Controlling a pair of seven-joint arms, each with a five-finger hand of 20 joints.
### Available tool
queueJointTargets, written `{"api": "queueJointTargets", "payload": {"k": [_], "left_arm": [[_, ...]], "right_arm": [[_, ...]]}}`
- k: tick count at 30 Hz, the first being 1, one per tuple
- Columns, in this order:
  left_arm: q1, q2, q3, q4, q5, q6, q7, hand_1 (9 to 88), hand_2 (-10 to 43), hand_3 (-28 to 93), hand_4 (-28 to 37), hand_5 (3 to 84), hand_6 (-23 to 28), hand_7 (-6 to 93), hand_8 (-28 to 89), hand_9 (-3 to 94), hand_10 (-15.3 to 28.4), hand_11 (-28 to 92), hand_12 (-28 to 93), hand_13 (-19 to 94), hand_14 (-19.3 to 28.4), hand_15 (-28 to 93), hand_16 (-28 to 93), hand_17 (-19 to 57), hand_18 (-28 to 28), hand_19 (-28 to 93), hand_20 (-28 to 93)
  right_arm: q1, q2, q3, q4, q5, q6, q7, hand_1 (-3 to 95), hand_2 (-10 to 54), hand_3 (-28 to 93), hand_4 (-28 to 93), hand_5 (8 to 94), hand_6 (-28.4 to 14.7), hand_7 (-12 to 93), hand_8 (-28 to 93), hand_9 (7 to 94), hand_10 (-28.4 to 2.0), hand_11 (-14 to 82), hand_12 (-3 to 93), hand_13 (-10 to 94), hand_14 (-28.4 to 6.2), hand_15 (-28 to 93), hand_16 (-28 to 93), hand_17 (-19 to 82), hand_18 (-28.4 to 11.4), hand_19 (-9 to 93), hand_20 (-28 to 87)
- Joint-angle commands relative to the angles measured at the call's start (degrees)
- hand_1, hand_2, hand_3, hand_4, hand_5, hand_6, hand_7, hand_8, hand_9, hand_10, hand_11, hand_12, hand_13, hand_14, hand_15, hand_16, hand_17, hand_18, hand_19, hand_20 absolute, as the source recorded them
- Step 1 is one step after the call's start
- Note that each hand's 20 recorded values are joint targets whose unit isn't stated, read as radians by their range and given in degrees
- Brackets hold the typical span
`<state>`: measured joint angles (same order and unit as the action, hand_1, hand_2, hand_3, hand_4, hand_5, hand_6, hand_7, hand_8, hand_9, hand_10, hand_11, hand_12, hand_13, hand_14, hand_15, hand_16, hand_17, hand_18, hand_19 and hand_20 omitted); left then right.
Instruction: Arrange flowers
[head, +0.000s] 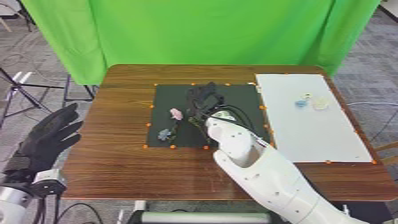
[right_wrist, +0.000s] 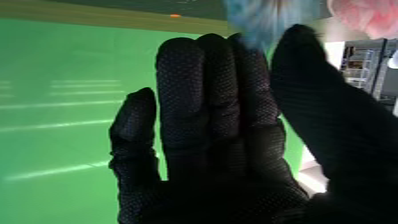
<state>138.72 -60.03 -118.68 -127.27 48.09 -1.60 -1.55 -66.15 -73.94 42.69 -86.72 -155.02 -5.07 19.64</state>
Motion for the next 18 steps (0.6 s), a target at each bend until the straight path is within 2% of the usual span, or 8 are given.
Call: {"api": "queueJointTargets", "payload": {"k": [1,12,16,18], "left_arm": [[1.00,-0.14,-0.52,-0.05,-0.06,-0.36,-0.63,24.0,-1.7,70,-27.4,19.8,0.6,21.2,-11,18.2,8.9,8,20,12,12.0,16,7,-13.0,18.1,34,9],[1.40,-0.64,-0.55,-0.31,0.01,-0.04,-0.37,24.0,-1.7,70,-27.3,19.8,0.7,21.1,-11,18.2,8.9,8,20,12,12.0,16,7,-13.1,18.1,34,9],[1.00,-0.32,-0.19,-0.13,-0.06,0.07,-0.37,24.0,-1.7,70,-27.3,19.8,0.6,21.1,-11,18.2,8.9,8,20,12,12.0,16,7,-13.1,18.1,34,9],[0.72,-0.32,-0.14,-0.04,-0.05,-0.06,-0.61,24.0,-1.7,70,-27.4,19.8,0.7,21.1,-11,18.2,8.9,8,20,12,12.1,16,7,-13.1,18.1,34,9]], "right_arm": [[-0.34,0.98,1.07,-2.20,-0.08,-2.15,0.48,32.8,-9.5,87,-28,54.5,0.2,44,-17,57.6,-11.1,42.8,29.9,55,-7.0,61,25,19,-19.6,76,55],[-0.83,0.92,2.52,-2.38,0.95,-3.30,0.72,29.9,-9.5,87,-28,49.3,-1.7,42,-18,52.1,-12.1,41.2,29.3,52,-8.2,62,25,17,-20.1,76,55],[-0.82,0.28,2.72,-2.11,1.94,-3.72,-0.19,29.0,-9.5,89,-28,40.0,-5.3,35,-15,42.7,-13.7,33.6,26.4,45,-9.8,64,22,15,-20.0,77,56],[-0.59,-0.30,2.99,-1.67,1.90,-4.05,-1.39,30.2,-9.5,91,-26,34.0,-7.1,30,-13,37.1,-13.7,26.1,23.9,42,-10.1,64,19,15,-19.7,77,56]]}}
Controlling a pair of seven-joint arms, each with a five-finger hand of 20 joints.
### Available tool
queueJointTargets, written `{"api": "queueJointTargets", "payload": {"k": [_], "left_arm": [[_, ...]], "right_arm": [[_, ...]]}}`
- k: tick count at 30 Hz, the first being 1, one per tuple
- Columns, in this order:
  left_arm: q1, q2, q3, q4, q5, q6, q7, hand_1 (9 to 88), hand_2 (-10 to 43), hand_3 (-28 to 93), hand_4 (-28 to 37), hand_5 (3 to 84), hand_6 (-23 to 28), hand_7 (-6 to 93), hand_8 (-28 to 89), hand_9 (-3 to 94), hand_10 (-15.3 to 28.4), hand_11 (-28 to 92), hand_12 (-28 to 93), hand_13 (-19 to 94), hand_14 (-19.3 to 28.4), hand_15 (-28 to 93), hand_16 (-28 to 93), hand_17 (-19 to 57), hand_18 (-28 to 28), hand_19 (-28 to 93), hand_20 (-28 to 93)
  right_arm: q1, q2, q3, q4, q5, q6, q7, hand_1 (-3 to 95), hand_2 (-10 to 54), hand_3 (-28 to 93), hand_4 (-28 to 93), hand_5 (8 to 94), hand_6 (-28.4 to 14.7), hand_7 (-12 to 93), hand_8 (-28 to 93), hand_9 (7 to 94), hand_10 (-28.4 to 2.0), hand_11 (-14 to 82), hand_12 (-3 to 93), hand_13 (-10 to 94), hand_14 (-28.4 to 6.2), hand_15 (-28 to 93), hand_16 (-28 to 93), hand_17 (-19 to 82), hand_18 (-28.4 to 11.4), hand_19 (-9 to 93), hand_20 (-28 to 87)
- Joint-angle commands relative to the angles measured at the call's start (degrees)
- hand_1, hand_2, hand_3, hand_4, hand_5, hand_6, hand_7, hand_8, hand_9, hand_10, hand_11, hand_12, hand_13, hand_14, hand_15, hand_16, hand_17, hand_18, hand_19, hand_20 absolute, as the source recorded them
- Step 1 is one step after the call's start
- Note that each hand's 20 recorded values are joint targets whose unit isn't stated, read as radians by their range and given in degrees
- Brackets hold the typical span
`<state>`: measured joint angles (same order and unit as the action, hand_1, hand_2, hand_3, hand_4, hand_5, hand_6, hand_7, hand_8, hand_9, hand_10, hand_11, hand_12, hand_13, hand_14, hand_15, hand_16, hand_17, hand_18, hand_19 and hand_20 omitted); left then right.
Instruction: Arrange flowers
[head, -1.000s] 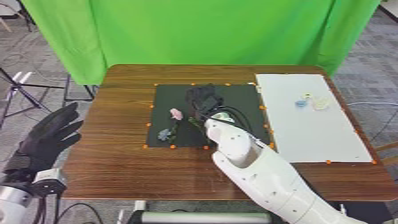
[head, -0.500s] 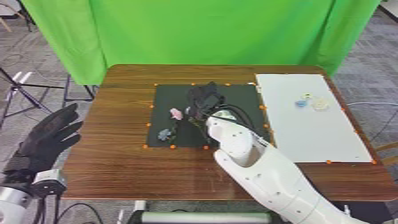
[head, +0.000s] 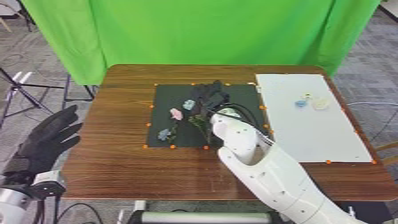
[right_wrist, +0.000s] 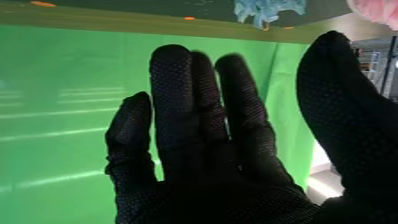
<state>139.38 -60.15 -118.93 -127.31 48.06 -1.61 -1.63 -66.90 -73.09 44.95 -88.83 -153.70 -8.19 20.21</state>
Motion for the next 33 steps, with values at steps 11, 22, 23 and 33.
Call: {"api": "queueJointTargets", "payload": {"k": [11,22,23,33], "left_arm": [[-0.33,0.16,0.34,0.13,0.05,0.05,-0.50,24.0,-1.7,70,-27.4,20.1,0.7,21.1,-11,18.2,8.8,8,20,12,12.1,16,7,-13.1,18.1,34,9],[-0.25,0.14,0.30,0.16,0.13,0.24,-0.43,24.0,-1.7,70,-27.3,20.1,0.7,21.1,-11,18.2,8.8,8,20,12,12.0,16,6,-13.2,18.2,34,9],[-0.26,0.15,0.31,0.19,0.08,0.16,-0.58,24.1,-1.6,70,-27.3,20.1,0.7,21.2,-11,18.3,8.8,8,20,12,12.0,16,6,-13.1,18.1,34,9],[-0.57,0.42,0.64,0.36,0.06,0.11,-0.56,24.0,-1.7,70,-27.4,20.2,0.8,21.0,-11,18.2,8.8,9,20,12,12.1,16,7,-13.1,18.1,34,9]], "right_arm": [[4.61,-3.47,-0.59,4.82,0.98,-5.02,-5.78,30.3,8.9,93,19,30.2,-4.3,21,-13,35.4,-6.3,8.0,15.6,41,-10.2,65,20,13,-19.6,76,56],[5.12,-3.99,-0.37,6.24,1.57,-5.37,-5.16,18.2,32.5,93,26,46.7,-0.8,21,-15,49.1,-6.6,9.6,13.4,41,-13.1,73,23,12,-19.8,78,61],[4.97,-3.93,-0.18,6.12,1.57,-5.70,-5.30,18.2,32.4,93,26,47.2,-0.7,21,-15,49.7,-6.7,9.7,13.5,41,-13.1,73,23,12,-19.8,78,61],[5.51,-4.40,0.07,7.73,1.01,-8.26,-5.67,18.3,32.1,93,25,48.7,-0.7,21,-15,51.3,-7.1,9.7,13.1,42,-13.0,73,25,13,-19.5,79,61]]}}
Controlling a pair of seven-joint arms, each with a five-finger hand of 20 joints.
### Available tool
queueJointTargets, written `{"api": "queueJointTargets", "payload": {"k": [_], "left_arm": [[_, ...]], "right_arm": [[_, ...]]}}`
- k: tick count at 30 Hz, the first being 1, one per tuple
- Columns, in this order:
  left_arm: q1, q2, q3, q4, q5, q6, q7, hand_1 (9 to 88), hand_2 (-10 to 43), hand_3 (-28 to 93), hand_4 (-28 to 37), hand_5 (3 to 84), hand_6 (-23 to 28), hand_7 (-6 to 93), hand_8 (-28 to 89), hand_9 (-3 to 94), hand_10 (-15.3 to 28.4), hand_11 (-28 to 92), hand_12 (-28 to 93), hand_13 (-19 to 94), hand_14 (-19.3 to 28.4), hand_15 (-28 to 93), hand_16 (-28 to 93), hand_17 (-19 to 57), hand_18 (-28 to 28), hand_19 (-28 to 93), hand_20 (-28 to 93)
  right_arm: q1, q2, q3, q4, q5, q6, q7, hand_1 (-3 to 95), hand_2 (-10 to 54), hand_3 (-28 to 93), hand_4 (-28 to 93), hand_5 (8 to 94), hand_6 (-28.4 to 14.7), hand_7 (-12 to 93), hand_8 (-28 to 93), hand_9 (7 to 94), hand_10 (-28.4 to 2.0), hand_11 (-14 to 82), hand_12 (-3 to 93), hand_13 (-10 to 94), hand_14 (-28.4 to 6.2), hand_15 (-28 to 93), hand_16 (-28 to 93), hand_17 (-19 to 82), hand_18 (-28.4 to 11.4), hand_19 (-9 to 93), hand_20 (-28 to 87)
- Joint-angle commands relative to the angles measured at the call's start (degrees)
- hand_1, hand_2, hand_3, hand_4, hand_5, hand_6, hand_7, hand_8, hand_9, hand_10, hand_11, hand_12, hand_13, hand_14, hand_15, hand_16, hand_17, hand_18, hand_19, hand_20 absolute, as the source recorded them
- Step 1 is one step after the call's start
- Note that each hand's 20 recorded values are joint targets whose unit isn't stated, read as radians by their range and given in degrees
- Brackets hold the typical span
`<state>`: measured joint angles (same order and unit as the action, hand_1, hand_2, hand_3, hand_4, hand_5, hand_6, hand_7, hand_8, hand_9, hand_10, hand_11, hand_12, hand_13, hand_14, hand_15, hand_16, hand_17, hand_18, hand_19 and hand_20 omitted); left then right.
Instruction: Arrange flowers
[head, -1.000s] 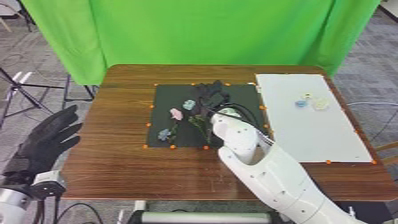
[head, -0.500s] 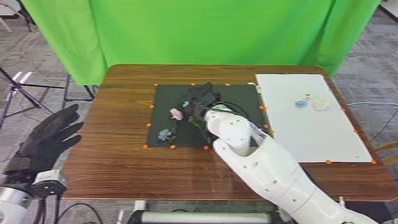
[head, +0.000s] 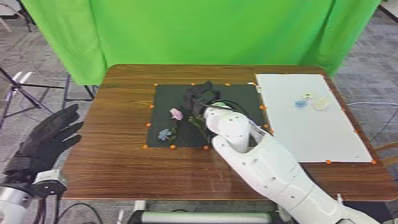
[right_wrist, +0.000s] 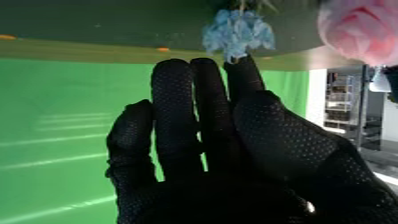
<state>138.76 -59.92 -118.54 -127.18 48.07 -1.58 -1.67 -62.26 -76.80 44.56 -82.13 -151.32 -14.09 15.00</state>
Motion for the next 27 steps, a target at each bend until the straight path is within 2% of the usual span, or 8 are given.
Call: {"api": "queueJointTargets", "payload": {"k": [1,7,15,27], "left_arm": [[0.03,0.13,0.25,0.23,0.04,-0.01,-0.52,24.0,-1.7,70,-27.4,20.2,0.8,21.0,-11,18.2,8.8,9,20,12,12.1,16,7,-13.1,18.1,34,9],[0.41,-0.11,-0.04,0.12,0.06,0.20,-0.35,24.1,-1.7,70,-27.5,20.1,0.8,21.1,-11,18.2,8.8,9,20,12,12.1,16,6,-13.2,18.1,34,9],[0.56,-0.25,-0.05,0.09,0.07,0.28,-0.20,24.1,-1.7,70,-27.3,20.2,0.8,21.1,-11,18.3,8.8,8,20,12,12.0,16,6,-13.2,18.1,34,9],[0.57,-0.44,-0.13,0.17,0.07,0.22,-0.38,24.1,-1.6,70,-27.3,20.2,0.8,21.1,-11,18.3,8.9,9,20,12,12.0,16,6,-13.2,18.1,34,9]], "right_arm": [[1.05,-0.56,0.12,1.13,-1.18,-2.38,-0.03,18.4,32.0,93,25,48.4,-0.7,21,-15,51.0,-7.2,9.6,12.9,42,-13.0,73,25,13,-19.5,79,61],[0.35,0.23,-0.02,-0.09,-1.62,-1.16,-0.10,19.3,30.7,93,24,52.0,-0.2,23,-15,54.4,-7.9,12.0,14.3,43,-12.7,73,26,14,-19.5,79,61],[-0.38,0.99,-0.03,-2.14,-1.24,0.05,-0.04,20.7,25.7,93,22,56.5,-0.2,26,-15,58.5,-9.6,15.0,16.3,45,-12.8,73,30,14,-19.4,80,61],[-1.20,1.40,0.25,-3.08,-1.16,-1.15,-0.94,20.0,23.5,93,21,60.2,1.3,27,-16,63.9,-9.5,16.4,17.2,46,-12.9,73,31,14,-19.5,79,61]]}}
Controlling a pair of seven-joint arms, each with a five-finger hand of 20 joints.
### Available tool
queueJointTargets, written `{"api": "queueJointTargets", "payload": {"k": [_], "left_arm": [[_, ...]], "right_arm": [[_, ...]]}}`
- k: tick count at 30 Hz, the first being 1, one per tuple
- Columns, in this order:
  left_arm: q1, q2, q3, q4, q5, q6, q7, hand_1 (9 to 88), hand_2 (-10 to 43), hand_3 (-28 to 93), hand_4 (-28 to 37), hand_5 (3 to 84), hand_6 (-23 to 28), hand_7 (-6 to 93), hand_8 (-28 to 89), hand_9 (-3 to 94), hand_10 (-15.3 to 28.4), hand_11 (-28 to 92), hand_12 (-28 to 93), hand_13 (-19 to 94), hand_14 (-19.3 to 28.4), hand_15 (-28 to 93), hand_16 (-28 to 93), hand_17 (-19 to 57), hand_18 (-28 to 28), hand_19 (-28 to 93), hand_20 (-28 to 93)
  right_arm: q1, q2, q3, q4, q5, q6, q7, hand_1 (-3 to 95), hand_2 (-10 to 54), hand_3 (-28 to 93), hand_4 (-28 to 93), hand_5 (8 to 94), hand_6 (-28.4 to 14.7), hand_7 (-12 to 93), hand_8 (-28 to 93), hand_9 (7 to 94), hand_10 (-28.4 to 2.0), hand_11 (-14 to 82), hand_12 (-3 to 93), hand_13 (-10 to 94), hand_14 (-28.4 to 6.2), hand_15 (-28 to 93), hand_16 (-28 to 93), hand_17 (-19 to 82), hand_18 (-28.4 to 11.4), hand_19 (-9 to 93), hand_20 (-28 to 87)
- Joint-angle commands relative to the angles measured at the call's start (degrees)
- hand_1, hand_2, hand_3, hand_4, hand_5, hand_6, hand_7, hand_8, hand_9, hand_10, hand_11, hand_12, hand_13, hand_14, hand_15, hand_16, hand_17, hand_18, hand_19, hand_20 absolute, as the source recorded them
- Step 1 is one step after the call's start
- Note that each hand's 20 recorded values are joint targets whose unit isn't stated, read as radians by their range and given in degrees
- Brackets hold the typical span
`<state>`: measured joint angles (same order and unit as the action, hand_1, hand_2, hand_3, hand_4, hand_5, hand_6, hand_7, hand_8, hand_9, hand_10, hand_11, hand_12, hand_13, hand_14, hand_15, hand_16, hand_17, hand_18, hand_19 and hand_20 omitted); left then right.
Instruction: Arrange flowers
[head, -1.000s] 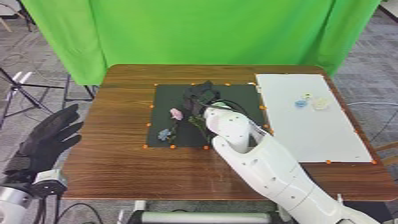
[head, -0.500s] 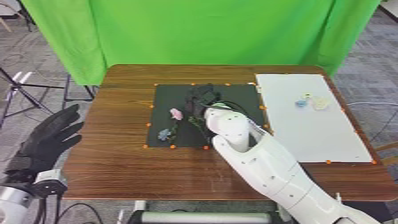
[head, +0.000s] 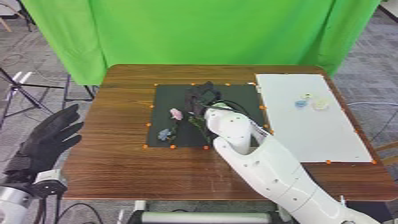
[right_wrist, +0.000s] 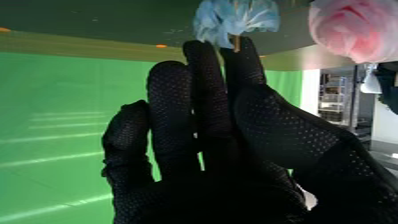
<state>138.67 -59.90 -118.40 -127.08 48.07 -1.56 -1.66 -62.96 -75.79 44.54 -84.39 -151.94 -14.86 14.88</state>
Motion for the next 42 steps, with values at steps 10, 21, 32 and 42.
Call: {"api": "queueJointTargets", "payload": {"k": [10,21,32,42], "left_arm": [[0.81,-0.48,-0.40,-0.01,0.03,0.26,-0.41,24.2,-1.6,70,-27.3,20.1,0.8,21.0,-11,18.3,8.9,8,20,12,12.0,16,7,-13.2,18.2,34,9],[0.81,-0.55,-0.41,0.06,0.02,0.32,-0.49,24.3,-1.5,70,-27.4,20.1,0.8,21.1,-11,18.3,8.9,9,20,12,12.1,16,6,-13.2,18.2,34,9],[1.23,-0.72,-0.59,-0.09,0.06,0.51,-0.40,24.2,-1.6,70,-27.3,20.0,0.7,21.3,-11,18.2,8.9,9,20,12,12.1,16,6,-13.3,18.2,34,9],[2.25,-1.33,-1.25,-0.57,0.07,0.65,0.10,24.3,-1.5,70,-27.3,20.0,0.7,21.2,-11,18.2,8.9,9,20,12,12.1,16,6,-13.3,18.2,34,9]], "right_arm": [[-0.94,0.69,0.42,-1.16,-0.14,-0.33,-0.57,20.3,22.4,93,20,62.1,1.7,28,-16,67.5,-10.2,18.9,18.3,47,-12.8,72,32,14,-19.7,79,62],[-1.49,0.50,0.97,-1.48,-0.37,0.12,-1.36,18.6,21.6,93,17,60.6,0.6,30,-16,66.2,-11.5,24.7,21.9,47,-13.0,72,32,14,-19.9,79,62],[-1.18,1.49,2.46,-2.71,0.06,-0.10,-0.25,13.2,22.2,93,19,40.2,-3.3,22,-13,46.4,-14.9,15.2,20.3,41,-15.3,71,22,13,-21.2,78,63],[1.28,8.40,5.29,-0.10,1.77,-0.23,9.40,11.2,21.8,93,4,25.4,-7.3,16,-8,29.6,-17.3,6.2,21.6,33,-14.7,55,16,9,-21.1,71,58]]}}
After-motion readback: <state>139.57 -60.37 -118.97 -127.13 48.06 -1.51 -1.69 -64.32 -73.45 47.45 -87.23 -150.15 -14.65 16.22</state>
